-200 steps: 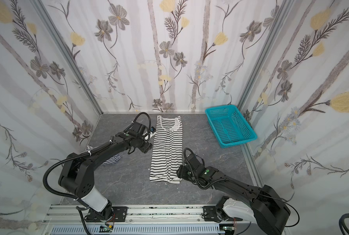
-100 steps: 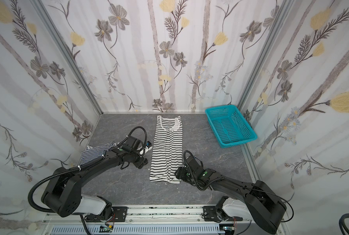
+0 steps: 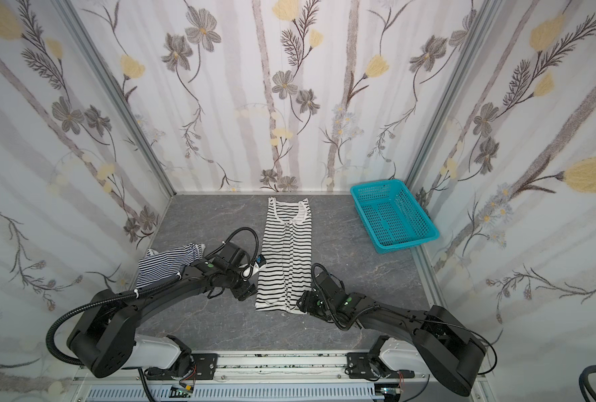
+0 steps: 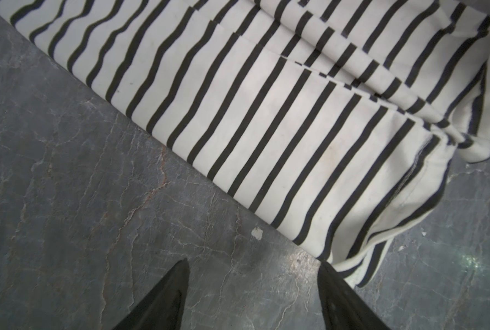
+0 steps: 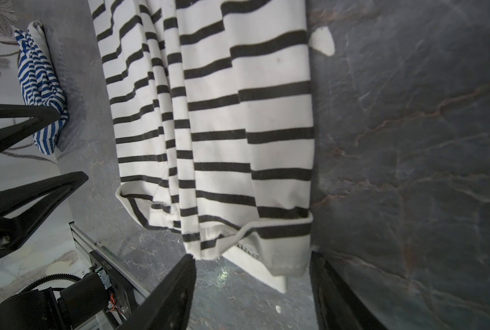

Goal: Fold and stack tank tops
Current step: Fold the tank top at the center of the table.

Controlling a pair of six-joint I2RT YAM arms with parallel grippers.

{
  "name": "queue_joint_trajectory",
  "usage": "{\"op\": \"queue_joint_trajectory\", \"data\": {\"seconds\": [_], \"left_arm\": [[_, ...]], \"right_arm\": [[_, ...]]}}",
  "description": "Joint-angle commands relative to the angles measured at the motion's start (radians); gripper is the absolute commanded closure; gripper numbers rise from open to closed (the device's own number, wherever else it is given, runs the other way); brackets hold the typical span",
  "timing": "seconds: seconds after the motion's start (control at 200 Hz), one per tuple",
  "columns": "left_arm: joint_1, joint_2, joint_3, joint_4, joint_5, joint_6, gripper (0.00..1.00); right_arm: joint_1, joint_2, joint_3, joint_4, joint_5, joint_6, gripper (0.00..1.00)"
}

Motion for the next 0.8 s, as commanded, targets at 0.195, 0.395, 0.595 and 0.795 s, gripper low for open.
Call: {"op": "queue_joint_trajectory", "data": {"seconds": [0.195,0.395,0.595,0.795], "left_arm": [[-0.046,0.005,-0.022,0.014,0.032,0.030,0.27],[-0.086,0.015,-0.028,0.015,0.018,0.040,0.27],[-0.102,0.026,-0.021,0.014,-0.002,0.042,0.26],[-0.113,0.038,-0.014,0.014,-0.001,0.037,0.26]], "right_arm": [[-0.001,0.026,-0.003,0.059,0.018,0.009,0.45],[-0.003,0.054,0.000,0.087,0.013,0.004,0.49],[-0.004,0.050,0.003,0.078,0.013,-0.008,0.62],[-0.004,0.030,0.016,0.067,0.017,-0.021,0.78]]}}
